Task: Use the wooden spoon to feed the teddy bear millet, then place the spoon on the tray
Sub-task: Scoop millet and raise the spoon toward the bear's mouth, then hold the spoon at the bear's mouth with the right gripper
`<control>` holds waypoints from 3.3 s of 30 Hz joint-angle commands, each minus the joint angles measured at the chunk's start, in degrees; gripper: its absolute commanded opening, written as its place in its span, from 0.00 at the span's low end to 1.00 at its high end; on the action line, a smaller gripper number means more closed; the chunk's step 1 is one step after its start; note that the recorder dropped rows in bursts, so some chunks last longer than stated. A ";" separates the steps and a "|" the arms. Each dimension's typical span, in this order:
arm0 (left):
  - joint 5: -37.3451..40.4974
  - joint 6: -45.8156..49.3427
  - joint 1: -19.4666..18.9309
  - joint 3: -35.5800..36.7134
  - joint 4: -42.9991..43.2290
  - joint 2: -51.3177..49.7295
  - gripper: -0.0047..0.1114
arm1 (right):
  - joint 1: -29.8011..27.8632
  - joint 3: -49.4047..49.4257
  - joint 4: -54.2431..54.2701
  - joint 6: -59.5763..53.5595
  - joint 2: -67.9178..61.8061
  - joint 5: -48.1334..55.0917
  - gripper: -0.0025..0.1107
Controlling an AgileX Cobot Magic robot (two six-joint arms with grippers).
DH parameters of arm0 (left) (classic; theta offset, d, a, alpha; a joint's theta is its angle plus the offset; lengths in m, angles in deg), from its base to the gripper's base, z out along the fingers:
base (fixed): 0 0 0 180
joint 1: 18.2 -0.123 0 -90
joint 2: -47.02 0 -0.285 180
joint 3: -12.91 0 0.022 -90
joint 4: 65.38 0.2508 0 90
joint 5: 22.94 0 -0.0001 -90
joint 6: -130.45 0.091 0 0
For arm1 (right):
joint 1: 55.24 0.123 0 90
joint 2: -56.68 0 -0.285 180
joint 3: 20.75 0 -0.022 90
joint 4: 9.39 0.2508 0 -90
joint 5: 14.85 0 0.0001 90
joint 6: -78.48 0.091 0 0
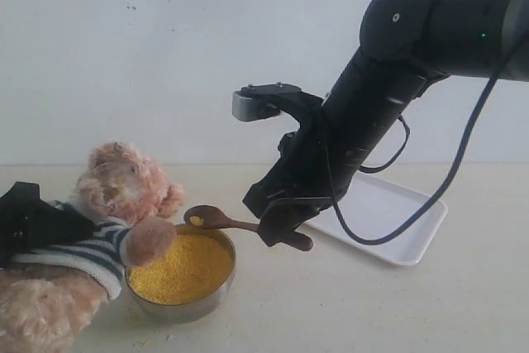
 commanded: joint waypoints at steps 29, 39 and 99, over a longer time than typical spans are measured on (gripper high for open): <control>9.24 -1.34 -7.17 15.14 2.62 8.24 0.08 | -0.38 -0.23 8.04 -0.35 9.52 1.93 0.02; 11.50 -1.08 -7.17 16.25 1.27 8.24 0.08 | 12.34 -0.23 -3.37 -1.32 10.59 -6.34 0.02; 13.05 1.62 -7.17 16.25 -1.40 8.24 0.08 | 27.28 -0.13 -46.31 11.27 7.32 -10.21 0.02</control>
